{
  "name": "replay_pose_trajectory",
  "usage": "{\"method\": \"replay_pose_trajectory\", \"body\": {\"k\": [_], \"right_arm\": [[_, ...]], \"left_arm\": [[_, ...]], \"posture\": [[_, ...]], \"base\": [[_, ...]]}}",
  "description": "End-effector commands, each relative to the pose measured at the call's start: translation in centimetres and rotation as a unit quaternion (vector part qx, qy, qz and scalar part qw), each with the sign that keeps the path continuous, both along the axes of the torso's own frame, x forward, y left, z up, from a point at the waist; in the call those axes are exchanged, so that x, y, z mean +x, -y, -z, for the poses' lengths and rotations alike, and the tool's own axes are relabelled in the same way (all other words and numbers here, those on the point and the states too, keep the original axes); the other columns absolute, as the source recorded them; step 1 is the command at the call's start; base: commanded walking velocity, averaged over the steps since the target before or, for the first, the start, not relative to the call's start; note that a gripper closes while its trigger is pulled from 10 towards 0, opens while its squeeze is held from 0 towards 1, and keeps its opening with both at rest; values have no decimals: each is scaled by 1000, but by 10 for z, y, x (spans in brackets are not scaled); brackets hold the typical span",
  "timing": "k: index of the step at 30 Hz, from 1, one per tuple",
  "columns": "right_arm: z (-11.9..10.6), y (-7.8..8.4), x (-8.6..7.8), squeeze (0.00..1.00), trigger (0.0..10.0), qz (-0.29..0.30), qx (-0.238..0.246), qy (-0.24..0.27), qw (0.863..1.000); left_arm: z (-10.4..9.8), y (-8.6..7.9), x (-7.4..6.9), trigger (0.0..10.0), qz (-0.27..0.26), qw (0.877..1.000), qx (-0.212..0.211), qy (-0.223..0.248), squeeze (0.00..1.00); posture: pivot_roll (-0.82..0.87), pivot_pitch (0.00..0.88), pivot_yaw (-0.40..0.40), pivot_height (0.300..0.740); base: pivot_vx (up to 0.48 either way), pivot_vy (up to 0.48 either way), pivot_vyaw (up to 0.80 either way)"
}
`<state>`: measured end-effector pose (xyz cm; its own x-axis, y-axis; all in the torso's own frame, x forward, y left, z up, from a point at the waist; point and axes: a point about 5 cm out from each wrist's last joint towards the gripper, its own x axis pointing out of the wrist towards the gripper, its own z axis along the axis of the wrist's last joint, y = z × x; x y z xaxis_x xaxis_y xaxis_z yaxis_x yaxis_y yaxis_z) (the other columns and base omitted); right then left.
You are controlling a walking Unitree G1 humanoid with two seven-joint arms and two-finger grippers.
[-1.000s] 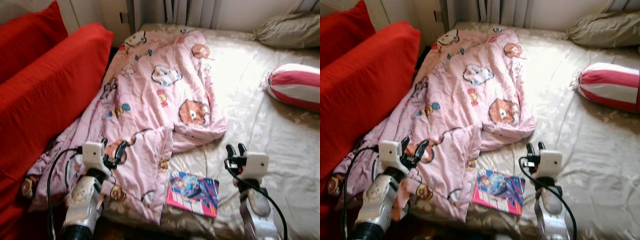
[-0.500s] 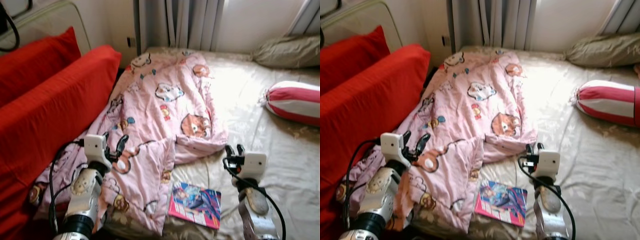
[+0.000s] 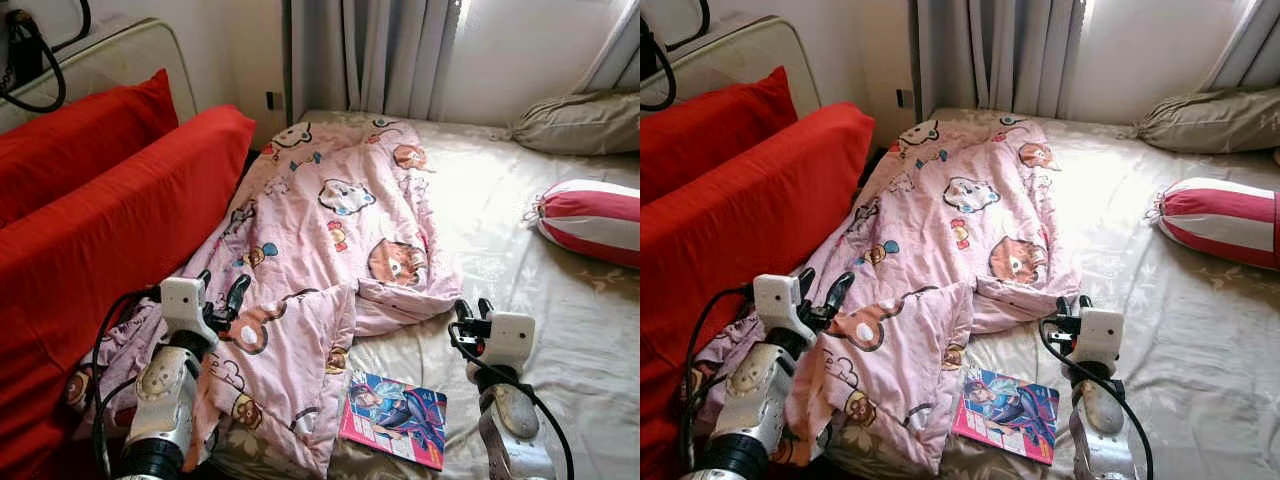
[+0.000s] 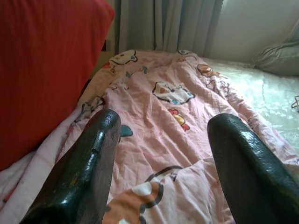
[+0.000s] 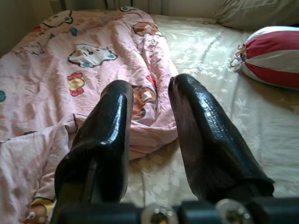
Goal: Clean up the room
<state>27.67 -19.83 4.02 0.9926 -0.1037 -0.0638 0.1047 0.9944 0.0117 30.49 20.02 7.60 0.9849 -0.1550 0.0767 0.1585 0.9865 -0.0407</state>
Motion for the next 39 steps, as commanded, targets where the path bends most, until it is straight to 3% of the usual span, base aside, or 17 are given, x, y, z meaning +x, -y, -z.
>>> {"method": "replay_pose_trajectory", "body": {"k": [1, 11, 19, 27, 30, 39], "right_arm": [[4, 2, -3, 0, 10000, 2, -13, -11, 1000], [10, 5, -11, 0, 10000, 11, -18, -24, 999], [8, 3, -11, 0, 10000, 11, -14, -16, 1000], [9, -2, -8, 0, 10000, -6, -18, -26, 999], [5, -5, -8, 0, 10000, -18, -15, -8, 1000], [6, -8, -7, 0, 10000, -27, -17, -21, 999]], "left_arm": [[3, -3, -3, 10000, -3, 1000, -1, -4, 0], [9, 0, -9, 10000, 2, 1000, -1, -11, 0], [11, -2, -14, 10000, 1, 1000, 0, -14, 0], [9, -6, -14, 10000, -6, 1000, -6, -15, 0], [7, -6, -14, 10000, -5, 1000, -4, -13, 0], [5, -7, -15, 10000, -11, 1000, -10, -15, 0]], "posture": [[-65, 0, -23, 740], [-67, 0, -23, 690], [-61, 4, -22, 690], [-57, 60, -22, 660], [-53, 91, -22, 660], [-45, 148, -24, 660]], "base": [[0, 0, 0], [0, 0, 0], [0, 0, 0], [0, 0, 0], [0, 0, 0], [0, 0, 0]]}}
